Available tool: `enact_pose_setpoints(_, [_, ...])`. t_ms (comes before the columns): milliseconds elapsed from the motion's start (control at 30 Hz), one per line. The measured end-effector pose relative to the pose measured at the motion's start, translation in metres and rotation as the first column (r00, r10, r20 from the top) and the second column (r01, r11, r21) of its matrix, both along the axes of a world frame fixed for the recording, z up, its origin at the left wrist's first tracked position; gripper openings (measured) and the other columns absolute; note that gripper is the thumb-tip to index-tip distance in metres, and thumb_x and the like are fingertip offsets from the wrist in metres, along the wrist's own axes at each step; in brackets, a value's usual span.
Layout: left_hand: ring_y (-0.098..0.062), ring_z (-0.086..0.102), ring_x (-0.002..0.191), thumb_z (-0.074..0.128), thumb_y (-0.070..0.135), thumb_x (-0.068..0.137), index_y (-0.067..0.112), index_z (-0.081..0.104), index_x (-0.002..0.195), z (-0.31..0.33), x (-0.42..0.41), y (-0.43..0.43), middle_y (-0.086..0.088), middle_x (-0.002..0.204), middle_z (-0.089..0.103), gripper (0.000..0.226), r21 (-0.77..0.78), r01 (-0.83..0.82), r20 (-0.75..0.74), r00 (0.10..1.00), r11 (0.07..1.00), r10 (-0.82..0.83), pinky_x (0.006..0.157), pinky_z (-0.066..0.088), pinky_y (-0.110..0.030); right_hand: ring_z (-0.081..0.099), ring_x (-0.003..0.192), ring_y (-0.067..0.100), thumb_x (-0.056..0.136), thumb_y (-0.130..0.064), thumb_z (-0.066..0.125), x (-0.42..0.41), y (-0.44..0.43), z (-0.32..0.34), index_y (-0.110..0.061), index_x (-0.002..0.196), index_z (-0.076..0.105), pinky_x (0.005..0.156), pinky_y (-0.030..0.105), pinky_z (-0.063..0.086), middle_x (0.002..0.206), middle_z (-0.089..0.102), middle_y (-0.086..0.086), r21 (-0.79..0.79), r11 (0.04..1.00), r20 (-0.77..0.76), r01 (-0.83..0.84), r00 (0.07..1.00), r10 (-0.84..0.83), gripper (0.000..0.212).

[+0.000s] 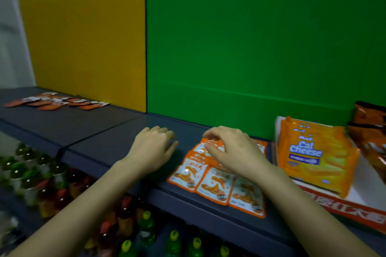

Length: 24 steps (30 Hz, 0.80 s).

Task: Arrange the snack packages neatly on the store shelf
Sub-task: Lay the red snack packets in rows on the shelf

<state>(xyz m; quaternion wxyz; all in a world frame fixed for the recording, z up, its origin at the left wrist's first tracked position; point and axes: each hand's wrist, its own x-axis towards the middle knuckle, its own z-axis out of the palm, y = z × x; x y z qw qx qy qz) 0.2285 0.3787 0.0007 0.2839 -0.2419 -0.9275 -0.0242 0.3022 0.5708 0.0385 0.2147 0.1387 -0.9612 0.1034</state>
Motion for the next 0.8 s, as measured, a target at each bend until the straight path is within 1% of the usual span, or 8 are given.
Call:
enact_pose_setpoints(133, [-0.021, 0.053, 0.114, 0.035, 0.04, 0.097, 0.018, 0.056, 0.12, 0.001, 0.001, -0.059, -0.001, 0.122, 0.06, 0.038, 0.02, -0.07, 0.0, 0.998, 0.997, 0.07, 0.089, 0.037, -0.031, 0.055, 0.116, 0.015, 0.09, -0.035, 0.051, -0.019, -0.045, -0.002, -0.027, 0.12, 0.057, 0.097, 0.032, 0.044, 0.122, 0.061, -0.008, 0.003, 0.999, 0.026, -0.047, 0.999, 0.047, 0.031])
enact_pose_setpoints(300, [-0.022, 0.054, 0.112, 0.036, 0.04, 0.097, 0.018, 0.057, 0.118, 0.002, 0.0, -0.145, -0.001, 0.12, 0.062, 0.038, 0.032, -0.119, 0.015, 0.993, 0.992, 0.118, 0.088, 0.04, -0.031, 0.055, 0.115, 0.018, 0.09, -0.037, 0.05, -0.043, -0.123, -0.009, -0.03, 0.12, 0.055, 0.096, 0.039, 0.046, 0.121, 0.06, -0.009, 0.011, 0.996, 0.081, -0.091, 0.993, 0.09, 0.031])
enact_pose_setpoints(433, [-0.02, 0.055, 0.11, 0.035, 0.043, 0.097, 0.018, 0.057, 0.117, 0.0, -0.006, -0.229, 0.0, 0.117, 0.062, 0.039, 0.002, -0.151, 0.014, 0.988, 0.989, 0.151, 0.085, 0.04, -0.03, 0.055, 0.115, 0.016, 0.092, -0.039, 0.049, -0.066, -0.2, -0.012, -0.031, 0.124, 0.053, 0.093, 0.039, 0.048, 0.125, 0.058, -0.011, -0.006, 0.993, 0.099, -0.115, 0.988, 0.115, 0.033])
enact_pose_setpoints(533, [-0.02, 0.055, 0.109, 0.037, 0.043, 0.096, 0.019, 0.058, 0.117, 0.0, -0.013, -0.295, 0.001, 0.117, 0.063, 0.039, 0.0, -0.185, 0.027, 0.982, 0.983, 0.185, 0.086, 0.041, -0.03, 0.055, 0.115, 0.016, 0.092, -0.039, 0.049, -0.085, -0.262, -0.014, -0.031, 0.123, 0.053, 0.092, 0.038, 0.048, 0.124, 0.059, -0.011, -0.021, 0.991, 0.09, -0.133, 0.987, 0.134, 0.032])
enact_pose_setpoints(633, [-0.02, 0.057, 0.106, 0.039, 0.042, 0.095, 0.018, 0.06, 0.113, -0.001, -0.022, -0.356, 0.0, 0.113, 0.064, 0.036, 0.006, -0.221, 0.053, 0.974, 0.975, 0.22, 0.079, 0.042, -0.029, 0.056, 0.112, 0.016, 0.092, -0.04, 0.05, -0.107, -0.318, -0.016, -0.031, 0.121, 0.054, 0.088, 0.035, 0.048, 0.122, 0.06, -0.011, -0.04, 0.989, 0.103, -0.14, 0.984, 0.144, 0.031])
enact_pose_setpoints(700, [-0.02, 0.057, 0.104, 0.039, 0.042, 0.095, 0.019, 0.06, 0.109, -0.001, -0.028, -0.39, 0.0, 0.111, 0.063, 0.034, -0.003, -0.252, 0.07, 0.965, 0.968, 0.251, 0.076, 0.042, -0.029, 0.057, 0.111, 0.017, 0.091, -0.04, 0.051, -0.123, -0.351, -0.017, -0.031, 0.119, 0.055, 0.088, 0.035, 0.047, 0.12, 0.061, -0.01, -0.072, 0.988, 0.131, -0.138, 0.98, 0.146, 0.03])
enact_pose_setpoints(800, [-0.019, 0.057, 0.105, 0.039, 0.043, 0.095, 0.021, 0.06, 0.11, -0.002, -0.039, -0.432, 0.001, 0.112, 0.063, 0.034, 0.001, -0.288, 0.105, 0.952, 0.958, 0.286, 0.077, 0.043, -0.029, 0.057, 0.11, 0.019, 0.089, -0.041, 0.053, -0.147, -0.398, -0.02, -0.033, 0.116, 0.058, 0.09, 0.034, 0.047, 0.116, 0.063, -0.009, -0.151, 0.979, 0.192, -0.134, 0.968, 0.162, 0.029])
